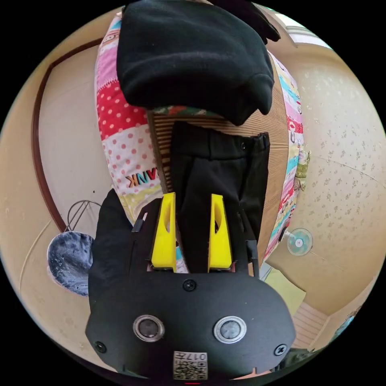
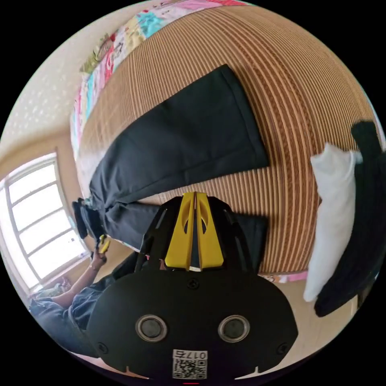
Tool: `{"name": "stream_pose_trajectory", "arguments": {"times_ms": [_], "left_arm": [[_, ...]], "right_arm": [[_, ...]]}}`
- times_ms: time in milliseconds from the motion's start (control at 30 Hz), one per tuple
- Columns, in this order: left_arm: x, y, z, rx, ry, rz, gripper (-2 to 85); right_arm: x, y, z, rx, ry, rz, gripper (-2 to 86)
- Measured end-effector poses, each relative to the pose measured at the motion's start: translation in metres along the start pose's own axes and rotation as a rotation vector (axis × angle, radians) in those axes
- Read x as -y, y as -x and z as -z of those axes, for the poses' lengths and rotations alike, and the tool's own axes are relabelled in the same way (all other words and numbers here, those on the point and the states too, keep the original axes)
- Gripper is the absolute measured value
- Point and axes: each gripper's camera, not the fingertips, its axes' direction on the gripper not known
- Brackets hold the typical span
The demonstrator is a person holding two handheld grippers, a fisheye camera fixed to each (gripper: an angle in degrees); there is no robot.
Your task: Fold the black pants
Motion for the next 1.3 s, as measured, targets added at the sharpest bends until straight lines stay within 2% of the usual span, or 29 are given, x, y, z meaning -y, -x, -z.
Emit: {"name": "stream_pose_trajectory", "arguments": {"times_ms": [133,233,300,400,467,633,700,767,867,967,1067,1133,1200,1300], "left_arm": [[0.019,0.019,0.007,0.011,-0.024,0.068,13.4],[0.029,0.028,-0.009,-0.056,0.079,0.067,10.7],[0.031,0.033,-0.014,-0.008,0.162,0.078,7.3],[0.035,0.037,-0.002,0.006,0.248,0.002,4.0],[0.037,0.042,0.016,-0.036,0.311,-0.073,3.7],[0.025,0.038,0.061,-0.164,0.380,-0.260,3.4],[0.018,0.035,0.076,-0.199,0.401,-0.299,3.1],[0.009,0.026,0.093,-0.248,0.417,-0.333,2.9],[-0.004,-0.003,0.113,-0.305,0.393,-0.394,2.8],[-0.006,-0.055,0.124,-0.285,0.345,-0.502,2.9],[0.009,-0.120,0.103,-0.218,0.307,-0.590,3.1],[0.025,-0.154,0.071,-0.176,0.296,-0.598,3.6],[0.042,-0.174,0.035,-0.152,0.272,-0.530,4.4],[0.047,-0.194,0.011,-0.159,0.109,-0.455,4.5]], "right_arm": [[-0.088,-0.059,-0.015,0.241,-0.073,-0.286,3.0],[-0.160,-0.103,-0.047,0.410,-0.130,-0.567,5.8],[-0.207,-0.129,-0.084,0.616,-0.173,-0.789,8.8],[-0.232,-0.138,-0.124,0.874,-0.256,-0.894,11.5],[-0.232,-0.136,-0.135,0.913,-0.296,-0.911,11.5],[-0.214,-0.122,-0.123,0.666,-0.236,-0.817,6.4],[-0.205,-0.109,-0.102,0.632,-0.317,-0.669,4.1],[-0.200,-0.102,-0.091,0.649,-0.341,-0.639,3.3],[-0.187,-0.074,-0.050,0.664,-0.496,-0.547,2.5],[-0.143,-0.020,0.005,0.550,-0.592,-0.349,2.1],[-0.070,0.017,0.030,0.519,-0.582,-0.244,1.9],[-0.017,0.036,0.032,0.433,-0.534,-0.254,1.8],[0.047,0.055,0.026,0.330,-0.491,-0.259,1.6],[0.088,0.082,0.022,0.372,-0.555,-0.191,1.3]]}}
